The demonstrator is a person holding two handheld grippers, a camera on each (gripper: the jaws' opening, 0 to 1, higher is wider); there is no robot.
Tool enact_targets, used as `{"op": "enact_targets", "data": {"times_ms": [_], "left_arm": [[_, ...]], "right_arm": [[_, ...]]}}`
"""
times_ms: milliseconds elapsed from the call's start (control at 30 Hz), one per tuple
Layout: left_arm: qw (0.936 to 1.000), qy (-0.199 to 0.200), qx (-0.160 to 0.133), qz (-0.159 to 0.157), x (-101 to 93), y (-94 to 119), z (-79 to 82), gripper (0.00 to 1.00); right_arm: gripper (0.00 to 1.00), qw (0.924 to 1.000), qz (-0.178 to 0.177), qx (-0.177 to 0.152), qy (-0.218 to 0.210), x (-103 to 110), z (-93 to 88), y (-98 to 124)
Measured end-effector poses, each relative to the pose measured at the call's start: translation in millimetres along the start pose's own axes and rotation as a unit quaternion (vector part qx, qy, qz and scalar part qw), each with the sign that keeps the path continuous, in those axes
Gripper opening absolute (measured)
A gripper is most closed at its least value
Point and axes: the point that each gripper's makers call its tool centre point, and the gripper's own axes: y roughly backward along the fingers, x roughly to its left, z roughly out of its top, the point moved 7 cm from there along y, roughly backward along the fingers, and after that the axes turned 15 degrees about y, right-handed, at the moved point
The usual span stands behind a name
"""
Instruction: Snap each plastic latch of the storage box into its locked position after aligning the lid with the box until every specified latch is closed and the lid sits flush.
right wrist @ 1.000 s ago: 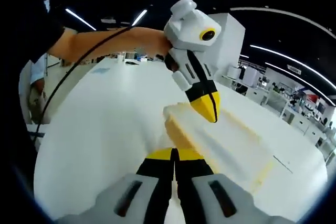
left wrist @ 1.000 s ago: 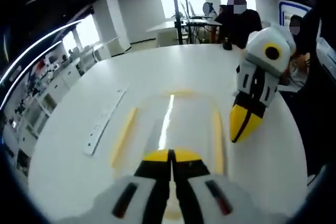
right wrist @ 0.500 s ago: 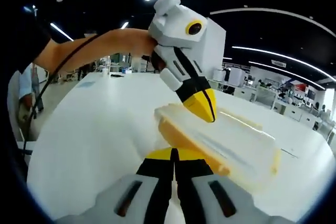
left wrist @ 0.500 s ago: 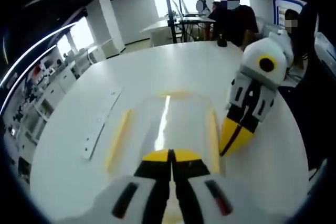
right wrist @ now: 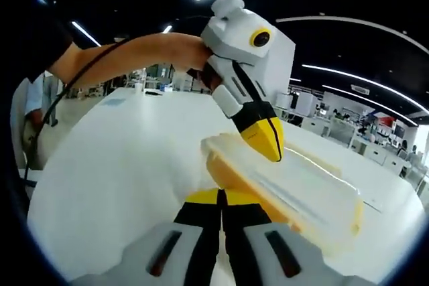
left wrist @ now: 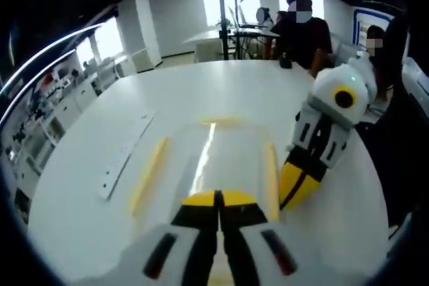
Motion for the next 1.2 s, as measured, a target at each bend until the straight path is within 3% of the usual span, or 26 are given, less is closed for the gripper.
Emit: {"op": "enact_targets", "data": {"times_ms": [367, 700, 733, 1000, 1033, 1067, 1200], "left_arm": [[0.9999, -0.008, 0.007, 0.000, -2.2, 1.5, -0.6, 0.00], [1.0000, -0.007, 0.005, 0.003, -5.8, 3.9, -2.1, 0.00], [0.9999, -0.008, 0.007, 0.003, -7.4, 4.4, -2.5, 0.00], [0.9997, -0.017, 0.017, 0.008, -10.5, 3.8, -1.3, 0.00], [0.9997, -0.016, 0.017, 0.009, -10.0, 3.2, -0.8, 0.00], [0.9997, -0.016, 0.018, 0.008, -10.9, 3.6, -1.0, 0.00], [0.9997, -0.016, 0.013, 0.008, -12.5, 2.6, -2.6, 0.00]], "right_arm": [[0.00, 0.9991, -0.015, 0.007, 0.039, 0.6, 0.8, -2.3], [0.00, 0.9974, -0.001, 0.007, 0.072, 0.6, 0.6, -5.6], [0.00, 0.9955, -0.003, 0.008, 0.095, 0.3, 0.9, -5.6], [0.00, 0.9950, 0.006, 0.012, 0.099, -1.9, 0.5, -6.9], [0.00, 0.9934, 0.013, 0.016, 0.113, -1.9, -0.1, -7.5], [0.00, 0.9917, 0.021, 0.044, 0.119, 0.1, -7.2, -10.4], [0.00, 0.9919, 0.016, 0.033, 0.122, 2.9, -10.0, -16.1]]}}
